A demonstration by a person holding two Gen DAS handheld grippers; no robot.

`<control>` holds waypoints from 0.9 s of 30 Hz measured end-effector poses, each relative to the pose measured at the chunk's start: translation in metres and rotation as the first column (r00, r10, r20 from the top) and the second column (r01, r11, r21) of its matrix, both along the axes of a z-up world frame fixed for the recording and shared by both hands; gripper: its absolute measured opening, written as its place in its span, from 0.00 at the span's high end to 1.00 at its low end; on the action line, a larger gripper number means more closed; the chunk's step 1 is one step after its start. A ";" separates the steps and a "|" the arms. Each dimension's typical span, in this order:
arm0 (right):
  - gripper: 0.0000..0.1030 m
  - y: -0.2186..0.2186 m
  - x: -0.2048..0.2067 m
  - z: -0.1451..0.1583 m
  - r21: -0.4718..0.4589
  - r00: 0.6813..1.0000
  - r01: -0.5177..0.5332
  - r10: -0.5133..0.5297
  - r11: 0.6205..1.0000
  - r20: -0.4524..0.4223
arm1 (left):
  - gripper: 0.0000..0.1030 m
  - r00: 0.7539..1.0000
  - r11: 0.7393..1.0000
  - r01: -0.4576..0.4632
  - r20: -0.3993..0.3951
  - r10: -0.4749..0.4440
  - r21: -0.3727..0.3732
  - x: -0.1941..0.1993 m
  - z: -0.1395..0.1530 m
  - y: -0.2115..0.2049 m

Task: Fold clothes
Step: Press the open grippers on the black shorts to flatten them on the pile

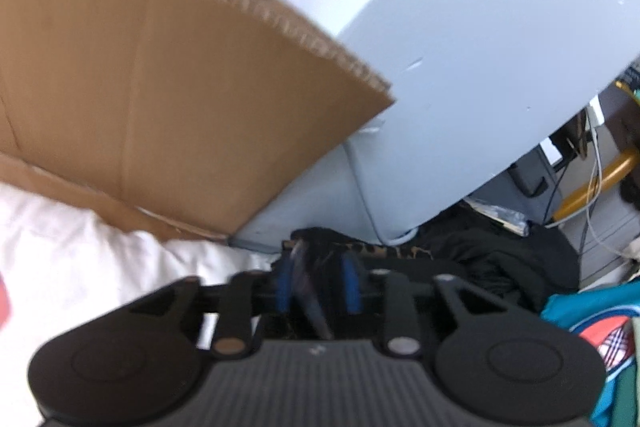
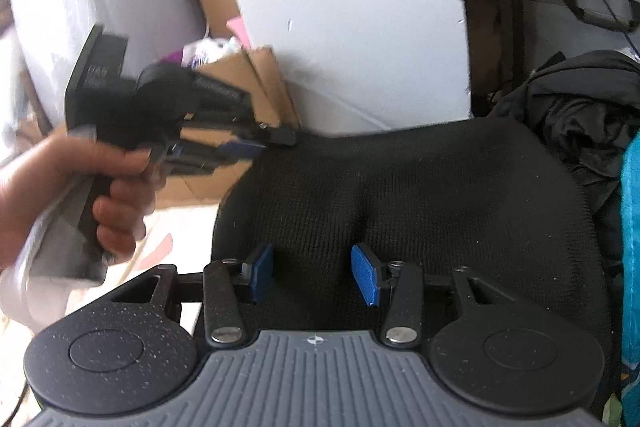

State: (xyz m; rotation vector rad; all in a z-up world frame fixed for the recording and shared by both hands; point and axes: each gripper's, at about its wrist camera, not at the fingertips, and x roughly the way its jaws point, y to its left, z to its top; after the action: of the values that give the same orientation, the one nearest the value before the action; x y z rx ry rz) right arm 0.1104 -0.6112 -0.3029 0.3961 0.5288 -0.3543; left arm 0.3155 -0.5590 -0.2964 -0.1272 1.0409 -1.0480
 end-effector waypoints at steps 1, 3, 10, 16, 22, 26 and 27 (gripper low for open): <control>0.51 0.000 -0.003 0.003 0.000 1.000 0.008 -0.008 1.000 0.009 | 0.63 1.000 1.000 0.007 0.021 -0.007 0.012 -0.001 0.005 0.001; 0.51 0.000 -0.009 0.010 -0.001 0.999 0.025 -0.025 1.000 0.026 | 0.63 0.998 0.999 0.033 0.053 -0.035 0.029 -0.005 0.015 0.002; 0.51 -0.002 -0.035 0.017 -0.031 0.995 0.092 -0.091 0.995 0.032 | 0.63 0.972 0.986 0.156 0.170 -0.164 0.059 -0.043 0.053 0.008; 0.51 -0.012 -0.056 0.007 -0.021 0.990 0.144 -0.144 0.989 0.008 | 0.63 0.953 0.970 0.236 0.182 -0.243 0.057 -0.076 0.056 0.014; 0.51 -0.021 -0.068 -0.005 -0.008 0.983 0.180 -0.180 0.984 -0.044 | 0.67 0.933 0.951 0.294 0.188 -0.308 0.100 -0.099 0.033 0.008; 0.51 -0.024 -0.076 -0.014 -0.027 0.981 0.181 -0.183 0.983 -0.071 | 0.73 0.932 0.948 0.291 0.189 -0.311 0.127 -0.098 0.016 0.005; 0.51 -0.025 -0.077 -0.017 -0.030 0.980 0.179 -0.181 0.983 -0.080 | 0.75 0.932 0.950 0.285 0.193 -0.306 0.127 -0.097 0.012 0.005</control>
State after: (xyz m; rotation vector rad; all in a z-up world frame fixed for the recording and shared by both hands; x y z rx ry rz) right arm 0.0331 -0.6357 -0.3195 0.4094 0.5704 -0.5529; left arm 0.2181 -0.5544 -0.2843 0.2237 0.9320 -1.2510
